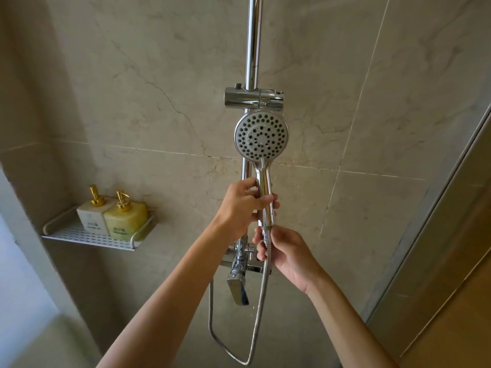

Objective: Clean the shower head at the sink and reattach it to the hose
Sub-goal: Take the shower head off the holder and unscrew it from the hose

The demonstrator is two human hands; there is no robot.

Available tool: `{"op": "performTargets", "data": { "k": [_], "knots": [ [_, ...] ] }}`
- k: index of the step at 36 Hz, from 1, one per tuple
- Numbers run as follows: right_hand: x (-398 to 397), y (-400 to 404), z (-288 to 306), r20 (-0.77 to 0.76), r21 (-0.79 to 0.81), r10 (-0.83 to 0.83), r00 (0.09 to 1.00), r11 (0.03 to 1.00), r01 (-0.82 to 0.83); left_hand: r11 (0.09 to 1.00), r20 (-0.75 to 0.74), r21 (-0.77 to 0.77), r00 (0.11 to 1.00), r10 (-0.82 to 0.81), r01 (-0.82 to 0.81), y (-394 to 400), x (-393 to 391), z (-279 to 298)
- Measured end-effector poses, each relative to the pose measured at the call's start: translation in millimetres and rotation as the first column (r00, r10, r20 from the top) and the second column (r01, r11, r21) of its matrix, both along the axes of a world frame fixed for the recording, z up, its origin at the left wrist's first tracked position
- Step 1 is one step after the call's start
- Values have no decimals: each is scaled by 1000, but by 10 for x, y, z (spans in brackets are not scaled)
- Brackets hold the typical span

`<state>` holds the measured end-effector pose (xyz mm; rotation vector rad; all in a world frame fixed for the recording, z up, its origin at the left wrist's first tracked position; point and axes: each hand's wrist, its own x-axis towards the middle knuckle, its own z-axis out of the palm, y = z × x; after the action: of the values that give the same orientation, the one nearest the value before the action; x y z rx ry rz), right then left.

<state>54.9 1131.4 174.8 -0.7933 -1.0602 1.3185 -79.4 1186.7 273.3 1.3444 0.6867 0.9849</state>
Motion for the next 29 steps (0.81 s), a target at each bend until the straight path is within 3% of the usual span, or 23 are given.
{"op": "performTargets", "data": {
  "k": [8,15,18,23,29],
  "knots": [
    [-63,12,4,135,55,-183,974,983,177,1000,-9,9,1000,8,-8,12,19,-21],
    [-124,36,-25,142,83,-283,949,958,273,999,-12,27,1000,19,-18,26,40,-44],
    [-113,15,-19,98,75,-223,970,974,216,999,-9,29,1000,15,-15,41,40,-56],
    [-51,-9,-9,-124,10,-44,991,999,45,1000,8,17,1000,4,-4,64,44,-50],
    [-14,-41,57,-46,-46,40,998,998,-42,1000,10,-16,1000,-14,14,59,60,-63]
  ]
}}
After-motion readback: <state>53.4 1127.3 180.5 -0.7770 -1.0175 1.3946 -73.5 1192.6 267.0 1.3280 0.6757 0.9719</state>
